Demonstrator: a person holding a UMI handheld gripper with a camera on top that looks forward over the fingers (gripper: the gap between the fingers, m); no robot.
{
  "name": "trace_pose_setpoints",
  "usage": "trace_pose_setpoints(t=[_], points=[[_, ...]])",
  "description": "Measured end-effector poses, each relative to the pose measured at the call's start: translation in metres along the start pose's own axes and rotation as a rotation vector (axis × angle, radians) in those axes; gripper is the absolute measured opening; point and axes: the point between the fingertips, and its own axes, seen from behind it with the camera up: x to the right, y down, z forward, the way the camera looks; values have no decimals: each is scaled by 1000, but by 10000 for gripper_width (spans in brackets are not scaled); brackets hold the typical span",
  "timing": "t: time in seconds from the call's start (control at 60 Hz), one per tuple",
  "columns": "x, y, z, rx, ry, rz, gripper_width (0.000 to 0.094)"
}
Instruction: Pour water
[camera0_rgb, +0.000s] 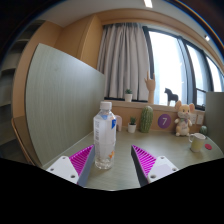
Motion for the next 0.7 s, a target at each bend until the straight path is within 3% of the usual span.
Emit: trace_pose_setpoints(t=[0.383,0.483,0.667,0.7], points=[[-30,-20,92,9,35,26,721],[-22,-19,103,22,80,33,534],[-24,-24,102,63,74,37,348],[-23,-23,101,67,75,51,349]])
